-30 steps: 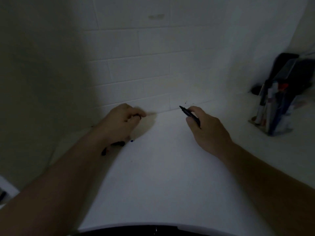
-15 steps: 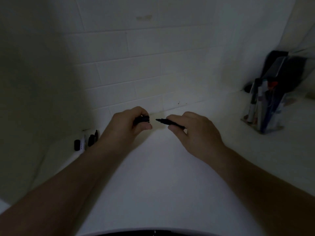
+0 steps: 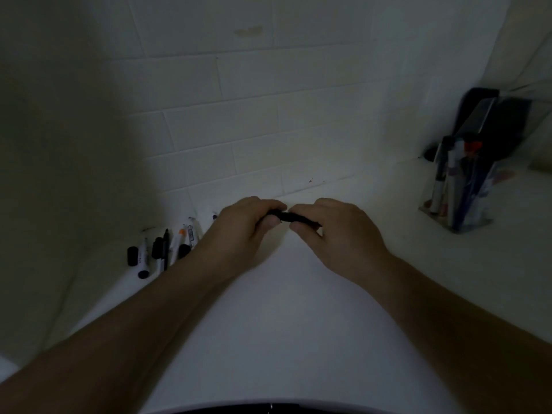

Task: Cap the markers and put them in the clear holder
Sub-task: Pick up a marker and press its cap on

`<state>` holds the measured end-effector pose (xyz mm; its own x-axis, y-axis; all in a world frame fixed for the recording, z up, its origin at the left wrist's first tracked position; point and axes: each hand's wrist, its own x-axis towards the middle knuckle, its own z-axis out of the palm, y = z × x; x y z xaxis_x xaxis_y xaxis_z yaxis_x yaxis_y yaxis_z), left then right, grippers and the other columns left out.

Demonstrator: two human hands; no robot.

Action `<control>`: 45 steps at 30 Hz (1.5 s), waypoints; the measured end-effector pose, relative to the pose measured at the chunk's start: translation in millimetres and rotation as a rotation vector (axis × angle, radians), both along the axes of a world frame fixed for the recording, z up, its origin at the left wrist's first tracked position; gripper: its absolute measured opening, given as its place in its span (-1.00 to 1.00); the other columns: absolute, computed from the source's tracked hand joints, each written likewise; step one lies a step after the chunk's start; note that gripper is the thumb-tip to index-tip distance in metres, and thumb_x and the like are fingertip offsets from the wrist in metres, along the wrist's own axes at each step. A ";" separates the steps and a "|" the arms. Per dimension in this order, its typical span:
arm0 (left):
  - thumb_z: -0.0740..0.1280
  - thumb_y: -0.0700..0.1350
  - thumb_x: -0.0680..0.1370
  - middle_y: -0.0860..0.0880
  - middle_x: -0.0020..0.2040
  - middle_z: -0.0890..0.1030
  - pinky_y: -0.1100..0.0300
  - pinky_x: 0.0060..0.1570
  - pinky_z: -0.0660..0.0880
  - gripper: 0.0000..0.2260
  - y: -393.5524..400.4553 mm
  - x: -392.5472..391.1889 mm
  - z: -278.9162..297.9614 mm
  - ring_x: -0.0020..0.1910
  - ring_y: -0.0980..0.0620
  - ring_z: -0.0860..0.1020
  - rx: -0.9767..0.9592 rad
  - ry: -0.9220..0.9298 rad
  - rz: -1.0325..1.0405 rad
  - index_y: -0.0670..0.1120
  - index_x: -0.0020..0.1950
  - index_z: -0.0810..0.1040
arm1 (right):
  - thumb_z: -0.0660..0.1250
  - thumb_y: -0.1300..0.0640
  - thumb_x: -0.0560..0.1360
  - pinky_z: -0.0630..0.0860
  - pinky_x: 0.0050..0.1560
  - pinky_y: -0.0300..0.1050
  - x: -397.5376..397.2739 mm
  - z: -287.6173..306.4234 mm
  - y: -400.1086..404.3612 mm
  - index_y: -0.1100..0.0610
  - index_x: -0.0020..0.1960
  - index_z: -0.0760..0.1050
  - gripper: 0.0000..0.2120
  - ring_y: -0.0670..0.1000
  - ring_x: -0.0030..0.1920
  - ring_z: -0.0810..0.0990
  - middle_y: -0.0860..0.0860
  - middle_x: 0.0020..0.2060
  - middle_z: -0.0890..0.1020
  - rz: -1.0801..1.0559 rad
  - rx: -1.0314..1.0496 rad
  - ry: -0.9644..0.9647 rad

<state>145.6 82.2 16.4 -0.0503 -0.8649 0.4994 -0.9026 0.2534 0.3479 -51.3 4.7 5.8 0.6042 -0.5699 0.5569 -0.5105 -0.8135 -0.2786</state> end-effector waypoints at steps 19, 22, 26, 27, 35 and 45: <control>0.46 -0.13 0.52 0.09 -0.20 0.67 0.14 -0.22 0.51 -0.88 5.6 -4.6 -5.2 -0.26 0.15 0.58 0.018 0.113 0.046 0.01 0.04 0.63 | 0.07 -0.22 0.62 0.42 -0.34 -0.05 -11.5 1.9 -6.6 -0.08 0.04 0.58 -0.64 -0.02 -0.30 0.48 -0.08 -0.33 0.47 0.060 -0.125 0.141; 0.44 -0.10 0.54 0.06 -0.10 0.69 0.26 -0.15 0.50 -0.87 6.2 -8.4 -10.2 -0.17 0.14 0.59 0.028 0.101 0.047 0.00 0.08 0.61 | 0.11 -0.16 0.64 0.43 -0.23 -0.06 -12.1 -1.3 -6.9 -0.17 0.21 0.52 -0.73 -0.01 -0.19 0.51 -0.10 -0.22 0.56 0.080 -0.067 0.161; 0.44 -0.04 0.54 0.21 -0.09 0.66 0.44 -0.11 0.47 -0.83 1.2 -20.9 -7.5 -0.10 0.27 0.60 0.012 0.251 0.045 0.12 0.08 0.51 | 0.09 -0.11 0.66 0.37 -0.10 0.02 -14.2 7.5 2.8 -0.19 0.36 0.38 -0.71 0.06 -0.11 0.45 -0.12 -0.18 0.56 0.004 -0.187 0.258; 0.43 -0.03 0.54 0.23 -0.12 0.65 0.45 -0.12 0.46 -0.81 -0.8 -23.1 -4.6 -0.10 0.29 0.60 0.009 0.303 0.054 0.14 0.07 0.47 | 0.11 -0.09 0.66 0.41 -0.09 0.03 -17.4 14.7 2.8 -0.15 0.36 0.38 -0.71 0.07 -0.13 0.45 -0.09 -0.20 0.50 -0.008 -0.154 0.249; 0.33 0.03 0.59 0.12 -0.10 0.64 0.29 -0.06 0.47 -0.86 -31.3 -92.2 -15.3 -0.16 0.18 0.56 0.084 0.051 -0.167 0.06 0.12 0.56 | 0.30 0.03 0.62 0.43 -0.18 -0.36 -108.5 110.4 -31.5 0.10 0.16 0.53 -0.82 -0.12 -0.29 0.49 -0.04 -0.11 0.58 -0.269 -0.068 -0.373; 0.26 -0.10 0.59 0.02 -0.03 0.65 0.25 0.00 0.49 -0.82 -63.3 -182.6 -31.5 -0.11 0.10 0.57 0.013 0.026 -0.314 0.02 0.13 0.60 | 0.33 0.10 0.60 0.50 -0.15 -0.08 -186.6 124.4 -67.3 -0.04 0.42 0.26 -0.56 0.16 -0.12 0.64 0.14 0.03 0.66 -0.519 -0.233 -0.127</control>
